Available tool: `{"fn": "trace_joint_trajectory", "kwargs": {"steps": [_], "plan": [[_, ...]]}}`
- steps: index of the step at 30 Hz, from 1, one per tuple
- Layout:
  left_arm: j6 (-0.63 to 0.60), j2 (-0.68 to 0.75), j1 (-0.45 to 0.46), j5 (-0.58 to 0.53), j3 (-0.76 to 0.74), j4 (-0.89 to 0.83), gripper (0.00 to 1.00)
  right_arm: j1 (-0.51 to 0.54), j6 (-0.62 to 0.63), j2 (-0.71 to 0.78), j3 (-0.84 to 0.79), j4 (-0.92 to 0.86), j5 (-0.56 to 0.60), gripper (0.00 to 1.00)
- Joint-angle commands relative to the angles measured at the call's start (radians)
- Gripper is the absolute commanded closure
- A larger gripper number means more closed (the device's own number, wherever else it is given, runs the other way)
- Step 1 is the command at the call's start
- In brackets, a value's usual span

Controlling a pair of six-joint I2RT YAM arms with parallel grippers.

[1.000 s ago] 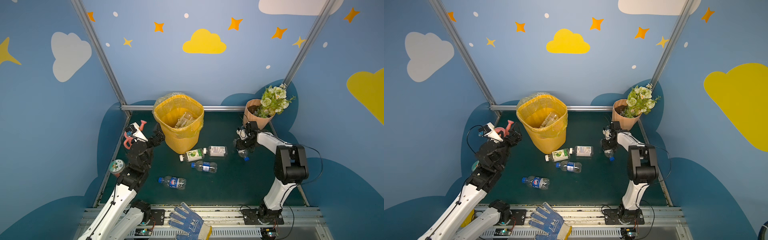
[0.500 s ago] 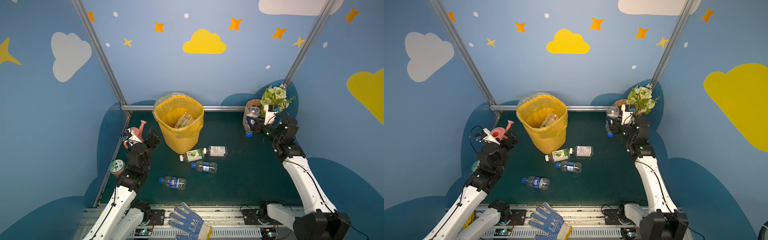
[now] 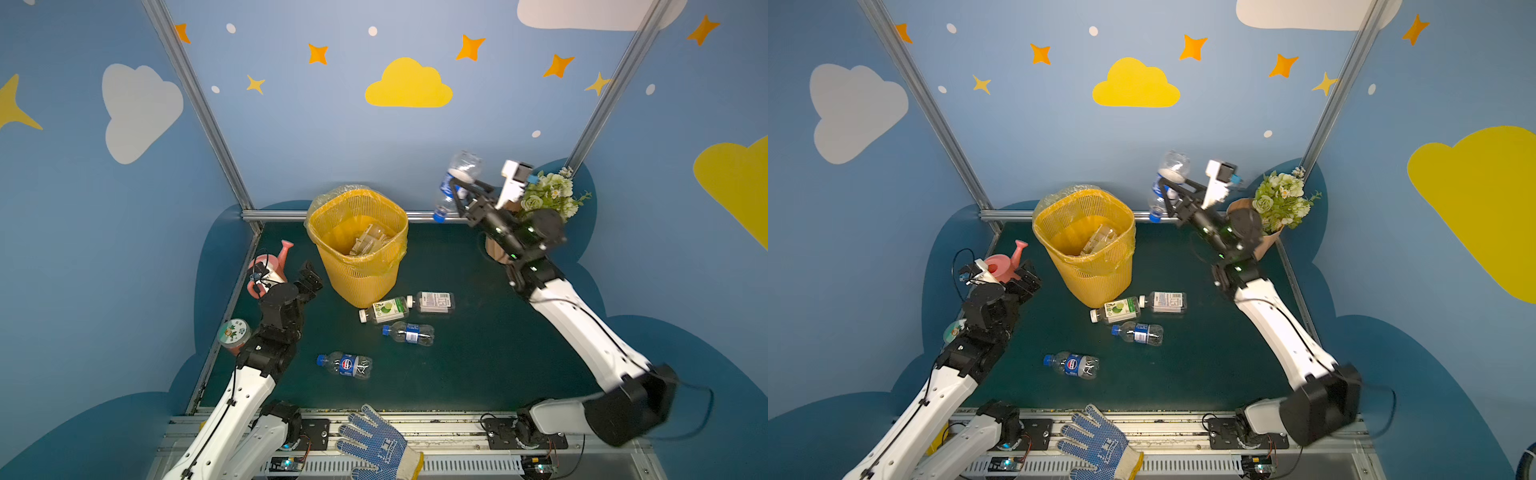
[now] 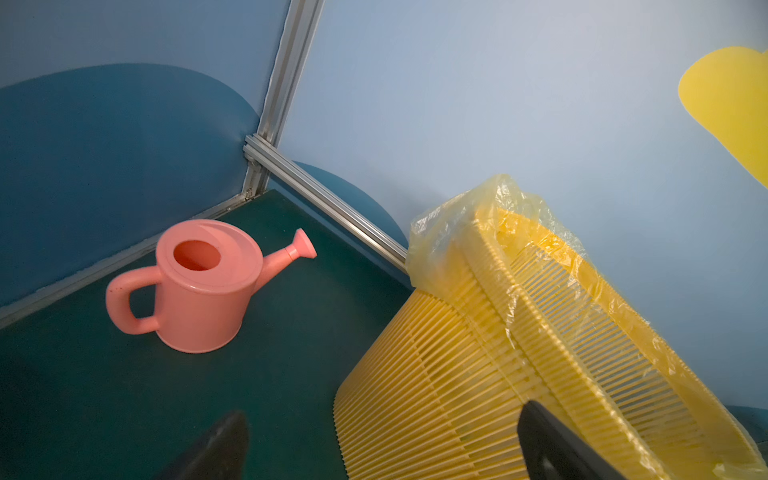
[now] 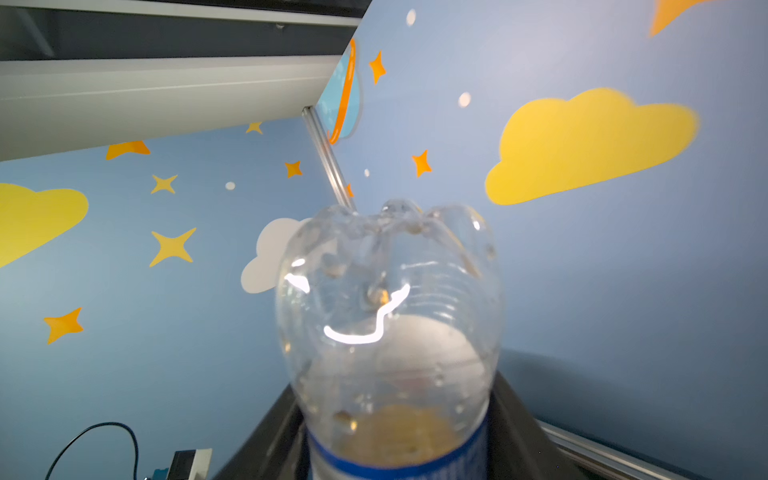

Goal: Throw the plastic bottles in the bin

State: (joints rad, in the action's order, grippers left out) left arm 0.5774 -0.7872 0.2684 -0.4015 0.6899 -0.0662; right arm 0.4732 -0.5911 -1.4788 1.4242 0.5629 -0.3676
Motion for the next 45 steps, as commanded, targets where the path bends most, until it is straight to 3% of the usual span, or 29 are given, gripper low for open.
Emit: {"fn": "trace_joint_trajectory", "kwargs": {"steps": [1,3,8,11,16,23,30,33,36,40,45], "plan": [[0.010,0.003,-0.005,0.024,0.025,-0.027,0.00,0.074,-0.041,-0.236,0.225,-0.107,-0.158,0.40],[0.001,0.016,-0.005,0.025,0.034,-0.053,0.00,0.078,-0.030,-0.328,0.372,-0.238,-0.211,0.21],[-0.055,0.071,-0.005,0.063,0.022,-0.036,0.00,0.067,0.159,-0.197,0.423,-0.466,-0.091,0.06],[-0.098,0.087,-0.005,0.123,0.000,0.025,0.00,0.038,0.229,-0.052,0.372,-0.478,-0.006,0.05],[-0.094,0.061,-0.004,0.134,0.028,0.029,0.00,-0.004,0.260,0.097,0.261,-0.469,0.033,0.04],[-0.085,0.056,0.010,0.152,0.018,0.030,0.00,-0.047,0.190,0.130,0.040,-0.418,0.059,0.05],[-0.121,0.084,0.072,0.083,-0.036,0.022,0.00,-0.113,0.131,0.153,-0.277,-0.396,0.082,0.05],[-0.128,0.080,0.094,0.071,-0.054,0.018,0.00,-0.114,0.278,0.149,-0.360,-0.506,0.107,0.06],[-0.118,0.083,0.101,0.064,-0.089,0.014,0.00,-0.116,0.515,0.125,-0.393,-0.648,0.112,0.06],[-0.088,0.073,0.102,0.030,-0.124,0.005,0.00,-0.119,0.696,0.080,-0.376,-0.768,0.111,0.06],[-0.030,0.024,0.087,-0.042,-0.135,-0.020,0.00,-0.113,0.883,-0.086,-0.272,-0.975,0.116,0.09]]}}
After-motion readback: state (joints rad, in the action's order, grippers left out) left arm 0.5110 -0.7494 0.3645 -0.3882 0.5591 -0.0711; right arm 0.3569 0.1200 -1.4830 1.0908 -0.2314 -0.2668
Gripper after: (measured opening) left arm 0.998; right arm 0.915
